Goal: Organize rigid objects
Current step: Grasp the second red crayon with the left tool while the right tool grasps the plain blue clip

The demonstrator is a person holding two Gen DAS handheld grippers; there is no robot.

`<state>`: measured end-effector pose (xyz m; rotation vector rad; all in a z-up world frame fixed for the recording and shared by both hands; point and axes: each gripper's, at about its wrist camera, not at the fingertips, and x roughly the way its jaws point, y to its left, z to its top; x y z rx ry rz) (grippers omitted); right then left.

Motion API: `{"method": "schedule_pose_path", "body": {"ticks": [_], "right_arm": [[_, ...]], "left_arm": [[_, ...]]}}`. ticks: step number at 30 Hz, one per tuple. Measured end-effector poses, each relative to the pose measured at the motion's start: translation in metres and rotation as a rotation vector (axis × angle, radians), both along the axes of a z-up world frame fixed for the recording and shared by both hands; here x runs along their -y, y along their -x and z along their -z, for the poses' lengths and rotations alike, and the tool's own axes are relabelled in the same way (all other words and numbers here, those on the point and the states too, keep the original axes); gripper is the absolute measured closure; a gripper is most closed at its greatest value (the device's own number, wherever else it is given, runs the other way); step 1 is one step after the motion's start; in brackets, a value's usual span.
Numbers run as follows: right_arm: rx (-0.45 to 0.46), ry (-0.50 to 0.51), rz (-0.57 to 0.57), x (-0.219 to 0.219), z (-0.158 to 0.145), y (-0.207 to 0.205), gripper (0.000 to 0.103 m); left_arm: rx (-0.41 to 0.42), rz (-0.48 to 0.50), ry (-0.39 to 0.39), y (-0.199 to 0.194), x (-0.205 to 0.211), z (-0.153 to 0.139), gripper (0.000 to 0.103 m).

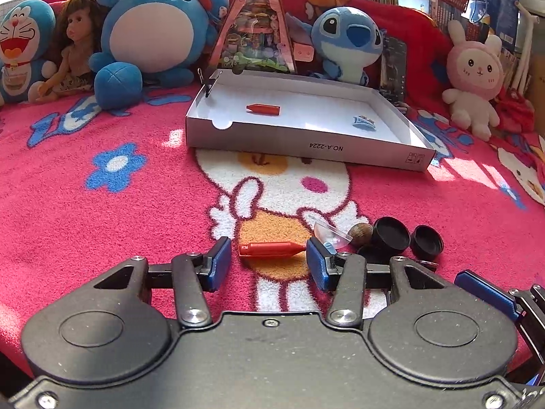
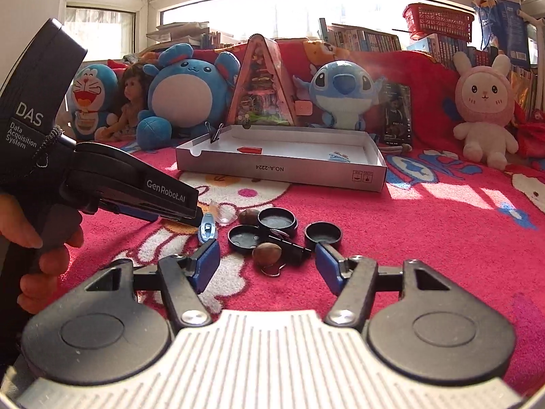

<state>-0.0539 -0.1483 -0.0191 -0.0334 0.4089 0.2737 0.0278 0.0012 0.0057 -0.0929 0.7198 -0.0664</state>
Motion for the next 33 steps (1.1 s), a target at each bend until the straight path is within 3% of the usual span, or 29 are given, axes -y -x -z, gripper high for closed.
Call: {"method": "schedule_pose_path", "body": {"ticks": [4, 10, 12, 14, 25, 33], "right_arm": [[-0.007, -0.005, -0.027, -0.009, 0.002, 0.002, 0.040], [-0.030, -0.030, -0.118, -0.022, 0.001, 0.002, 0.062], [-0.045, -0.042, -0.148, -0.027, 0.002, -0.002, 0.075], [-0.069, -0.065, -0.156, -0.031, 0.003, -0.010, 0.078], [-0.152, -0.093, -0.117, -0.032, 0.007, -0.048, 0.084], [-0.161, 0.028, -0.236, -0.016, -0.002, -0.034, 0.084]], "left_arm": [[0.003, 0.014, 0.000, -0.004, 0.000, 0.001, 0.061], [0.018, 0.001, -0.001, -0.002, -0.016, -0.005, 0.061], [0.020, -0.010, -0.010, 0.000, -0.021, -0.006, 0.061], [0.022, -0.024, -0.013, 0.001, -0.028, -0.007, 0.061], [0.004, -0.031, -0.005, 0.005, -0.039, -0.003, 0.061], [0.002, -0.008, 0.009, 0.007, -0.037, -0.004, 0.061]]}}
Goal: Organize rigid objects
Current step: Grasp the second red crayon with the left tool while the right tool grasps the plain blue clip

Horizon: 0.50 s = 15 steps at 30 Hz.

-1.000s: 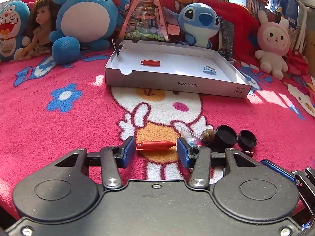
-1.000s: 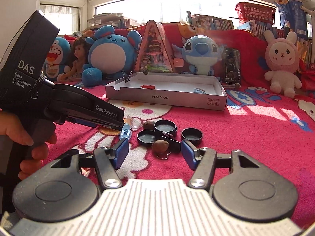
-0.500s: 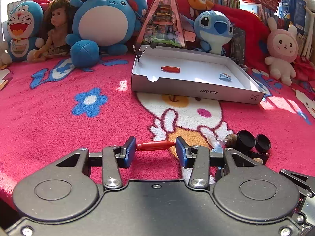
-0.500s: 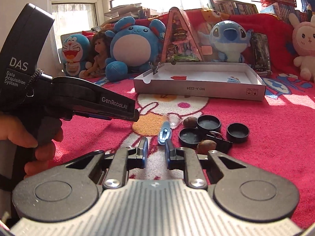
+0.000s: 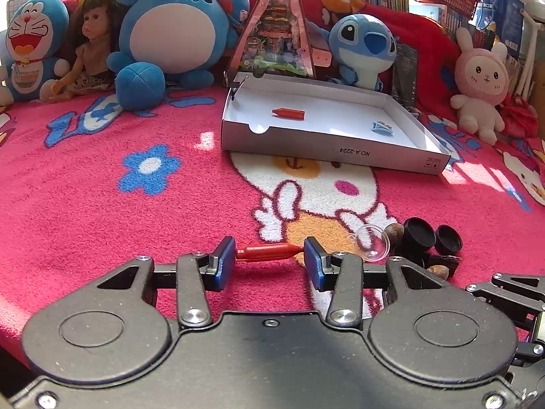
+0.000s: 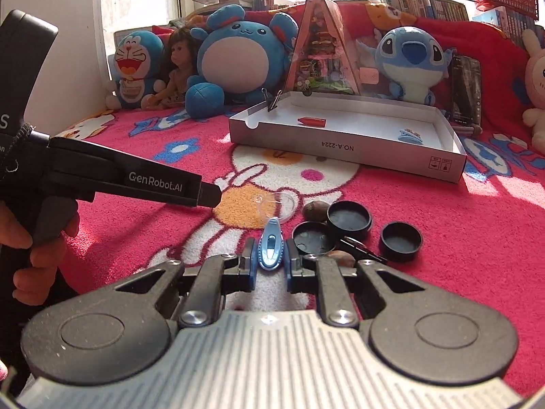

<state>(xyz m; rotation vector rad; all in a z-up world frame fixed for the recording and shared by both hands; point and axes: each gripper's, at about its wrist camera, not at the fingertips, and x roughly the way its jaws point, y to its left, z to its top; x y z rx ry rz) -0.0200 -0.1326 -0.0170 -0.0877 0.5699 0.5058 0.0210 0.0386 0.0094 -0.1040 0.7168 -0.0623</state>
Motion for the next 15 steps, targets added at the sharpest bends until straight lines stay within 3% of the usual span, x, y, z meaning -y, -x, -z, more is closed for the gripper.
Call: {"method": "schedule_pose_path", "body": {"ticks": [8, 11, 15], "right_arm": [[-0.012, 0.094, -0.100, 0.030, -0.007, 0.016, 0.080], [0.000, 0.137, -0.075, 0.039, -0.007, 0.018, 0.069], [-0.001, 0.166, 0.029, 0.055, -0.009, 0.015, 0.069]], "left_arm": [[-0.008, 0.040, -0.003, 0.002, 0.012, 0.003, 0.061], [-0.006, 0.053, -0.012, 0.003, 0.016, 0.004, 0.061], [-0.001, 0.057, -0.019, 0.004, 0.021, 0.005, 0.061]]}}
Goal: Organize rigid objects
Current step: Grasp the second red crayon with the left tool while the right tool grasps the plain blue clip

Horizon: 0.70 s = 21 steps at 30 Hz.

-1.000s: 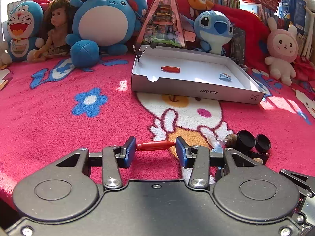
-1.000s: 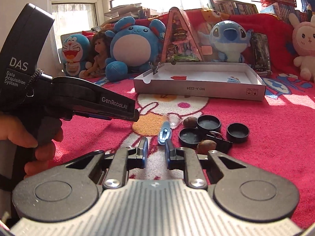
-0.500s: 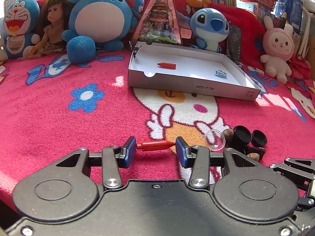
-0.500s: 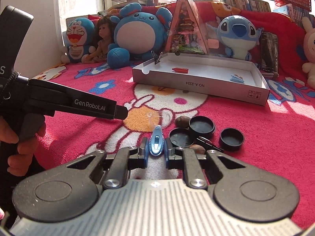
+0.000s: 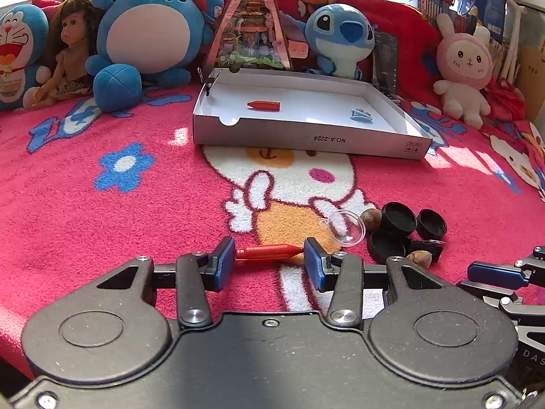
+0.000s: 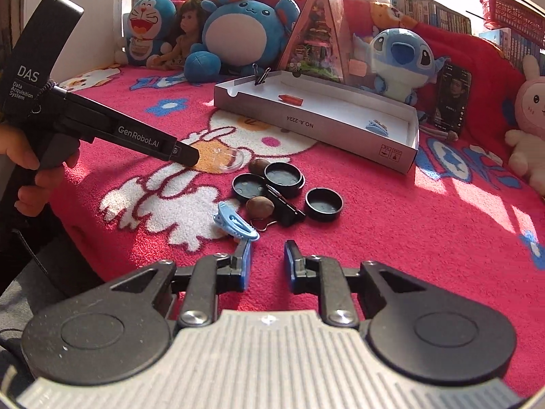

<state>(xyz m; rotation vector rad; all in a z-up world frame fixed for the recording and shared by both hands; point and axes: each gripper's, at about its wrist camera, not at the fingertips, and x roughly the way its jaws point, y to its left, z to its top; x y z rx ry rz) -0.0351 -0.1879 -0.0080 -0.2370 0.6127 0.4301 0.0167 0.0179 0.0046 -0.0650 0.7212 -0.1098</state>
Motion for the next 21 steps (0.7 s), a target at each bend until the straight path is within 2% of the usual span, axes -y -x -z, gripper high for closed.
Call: {"method": "schedule_pose_path", "body": {"ticks": [4, 5, 6, 7, 9, 12, 13, 14, 18, 21], "right_arm": [[-0.012, -0.049, 0.102, 0.013, -0.003, -0.002, 0.070], [-0.020, -0.104, 0.131, 0.016, -0.004, 0.000, 0.067], [-0.030, -0.153, 0.155, 0.017, -0.004, 0.002, 0.051], [-0.035, -0.197, 0.176, 0.016, -0.003, 0.004, 0.047], [-0.029, -0.271, 0.227, 0.008, 0.002, 0.012, 0.044], [0.025, -0.322, 0.302, -0.011, 0.009, 0.023, 0.042], [0.048, -0.340, 0.340, -0.018, 0.013, 0.027, 0.038], [0.064, -0.351, 0.371, -0.023, 0.015, 0.029, 0.034], [0.126, -0.333, 0.433, -0.046, 0.021, 0.035, 0.033], [0.136, -0.318, 0.488, -0.056, 0.024, 0.033, 0.033]], "left_arm": [[0.006, -0.001, -0.005, 0.002, 0.002, 0.000, 0.061], [0.009, -0.002, -0.006, 0.003, 0.002, 0.000, 0.061], [0.012, -0.003, -0.009, 0.004, 0.003, 0.000, 0.061], [0.015, -0.004, -0.013, 0.005, 0.003, 0.000, 0.061], [0.020, -0.007, -0.019, 0.007, 0.003, 0.000, 0.061], [0.025, -0.007, -0.026, 0.011, 0.002, -0.001, 0.061], [0.025, -0.008, -0.026, 0.012, 0.001, -0.001, 0.061], [0.025, -0.009, -0.024, 0.013, 0.000, -0.001, 0.061], [0.025, -0.021, -0.011, 0.016, -0.008, -0.002, 0.060], [0.025, -0.041, -0.004, 0.017, -0.014, -0.002, 0.061]]}}
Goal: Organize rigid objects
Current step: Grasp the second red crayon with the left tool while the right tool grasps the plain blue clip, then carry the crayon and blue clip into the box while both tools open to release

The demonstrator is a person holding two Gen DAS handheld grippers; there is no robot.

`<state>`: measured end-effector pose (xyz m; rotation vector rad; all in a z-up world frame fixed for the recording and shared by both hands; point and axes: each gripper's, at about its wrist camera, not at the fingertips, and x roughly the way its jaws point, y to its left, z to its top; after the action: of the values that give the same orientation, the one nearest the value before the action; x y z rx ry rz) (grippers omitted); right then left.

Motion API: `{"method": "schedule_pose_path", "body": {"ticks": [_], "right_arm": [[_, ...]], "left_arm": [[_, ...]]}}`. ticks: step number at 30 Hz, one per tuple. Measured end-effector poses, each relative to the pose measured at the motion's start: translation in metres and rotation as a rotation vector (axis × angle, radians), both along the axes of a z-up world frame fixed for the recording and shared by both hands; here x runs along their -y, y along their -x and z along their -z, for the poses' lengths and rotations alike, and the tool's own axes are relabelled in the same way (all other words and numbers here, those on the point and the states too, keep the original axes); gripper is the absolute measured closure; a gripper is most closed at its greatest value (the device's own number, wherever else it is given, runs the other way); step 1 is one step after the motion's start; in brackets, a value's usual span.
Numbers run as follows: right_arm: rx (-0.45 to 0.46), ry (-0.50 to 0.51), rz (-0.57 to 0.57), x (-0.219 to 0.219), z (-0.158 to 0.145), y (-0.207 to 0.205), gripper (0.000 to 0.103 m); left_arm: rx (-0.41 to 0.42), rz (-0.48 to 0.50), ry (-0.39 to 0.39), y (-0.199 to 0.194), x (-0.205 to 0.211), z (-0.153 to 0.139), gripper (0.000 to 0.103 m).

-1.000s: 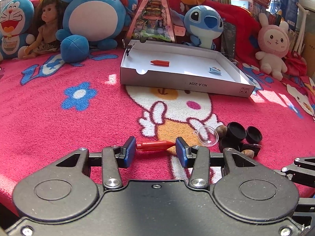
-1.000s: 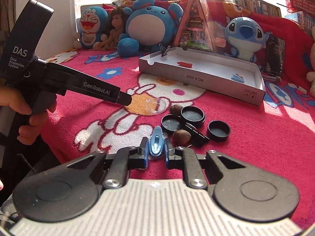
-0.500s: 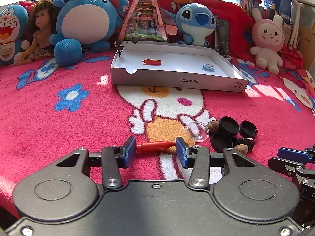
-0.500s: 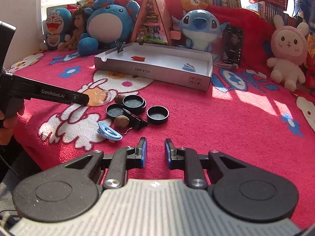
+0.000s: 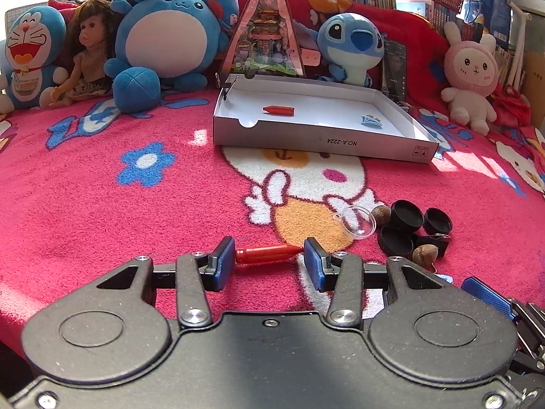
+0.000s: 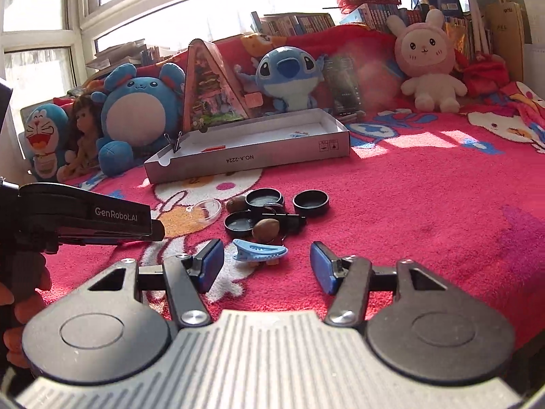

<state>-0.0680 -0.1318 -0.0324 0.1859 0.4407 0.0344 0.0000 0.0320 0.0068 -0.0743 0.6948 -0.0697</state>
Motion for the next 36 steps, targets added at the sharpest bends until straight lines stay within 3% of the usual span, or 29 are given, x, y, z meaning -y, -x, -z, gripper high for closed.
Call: {"method": "schedule_pose_path", "body": {"ticks": [4, 9, 23, 36], "right_arm": [[-0.001, 0.035, 0.039, -0.010, 0.002, -0.002, 0.033], [-0.020, 0.046, 0.038, -0.011, -0.001, -0.004, 0.061], [0.006, 0.077, 0.018, 0.017, -0.022, -0.013, 0.061], [0.016, 0.026, 0.003, 0.060, -0.061, -0.094, 0.061]], "left_arm": [[-0.002, -0.007, 0.004, -0.001, -0.003, 0.001, 0.061], [0.002, -0.001, 0.005, -0.001, -0.001, 0.000, 0.060], [0.035, 0.045, 0.003, -0.017, 0.004, -0.018, 0.061], [0.085, 0.070, 0.001, -0.085, 0.006, -0.057, 0.061]]}}
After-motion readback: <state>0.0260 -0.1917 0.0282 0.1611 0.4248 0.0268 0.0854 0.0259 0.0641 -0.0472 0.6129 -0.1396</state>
